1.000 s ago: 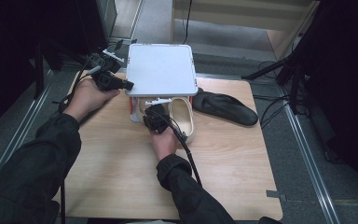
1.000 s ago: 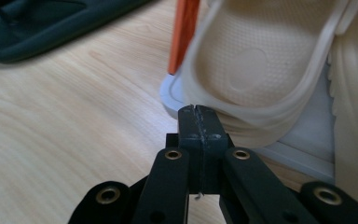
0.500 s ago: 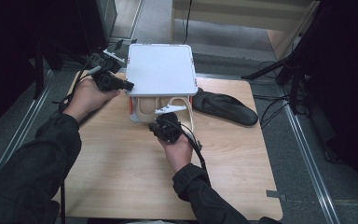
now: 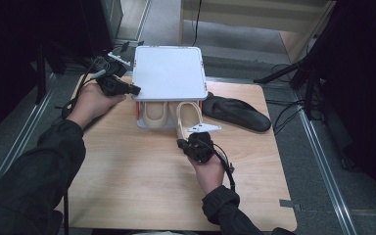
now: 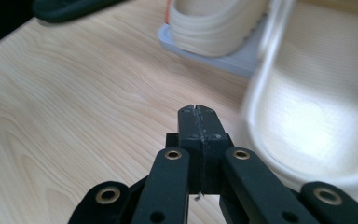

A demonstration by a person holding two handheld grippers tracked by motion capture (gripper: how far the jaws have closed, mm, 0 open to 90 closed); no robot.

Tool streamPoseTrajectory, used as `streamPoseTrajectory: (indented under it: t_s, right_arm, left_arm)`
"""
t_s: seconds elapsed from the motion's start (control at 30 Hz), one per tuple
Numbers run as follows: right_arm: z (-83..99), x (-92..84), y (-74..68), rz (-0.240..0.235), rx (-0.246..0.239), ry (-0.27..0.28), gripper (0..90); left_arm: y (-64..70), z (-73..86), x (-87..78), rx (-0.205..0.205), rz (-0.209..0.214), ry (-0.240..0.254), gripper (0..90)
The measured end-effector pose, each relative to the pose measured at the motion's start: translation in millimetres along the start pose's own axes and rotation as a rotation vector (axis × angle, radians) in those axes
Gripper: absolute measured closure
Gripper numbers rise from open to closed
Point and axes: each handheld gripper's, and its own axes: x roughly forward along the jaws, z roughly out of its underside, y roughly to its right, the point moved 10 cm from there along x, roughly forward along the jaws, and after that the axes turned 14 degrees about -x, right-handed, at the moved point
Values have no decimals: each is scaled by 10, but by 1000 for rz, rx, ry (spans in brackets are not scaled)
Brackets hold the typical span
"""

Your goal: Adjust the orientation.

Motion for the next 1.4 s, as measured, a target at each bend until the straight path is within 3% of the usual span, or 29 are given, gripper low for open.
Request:
streamPoseTrajectory:
  t_s: [0.2, 0.5, 0.63, 0.87, 1.03, 1.4]
  right_arm:
    - [179, -110, 98, -4, 9, 4, 900]
    - [368, -213, 245, 18, 36, -36, 900]
    - [417, -214, 260, 18, 19, -51, 900]
    - [520, -150, 444, 42, 65, -80, 900]
    - [511, -109, 504, 43, 92, -71, 900]
    - [433, -7, 477, 37, 71, -74, 900]
  left_arm:
    - [0, 2, -1, -1, -1, 6, 900]
    - [-7, 5, -4, 1, 0, 8, 900]
    - [-5, 1, -1, -2, 0, 9, 900]
    - [-3, 1, 1, -3, 2, 10, 900]
    - [-5, 0, 1, -4, 4, 12, 900]
    - [-6, 1, 2, -3, 7, 13, 900]
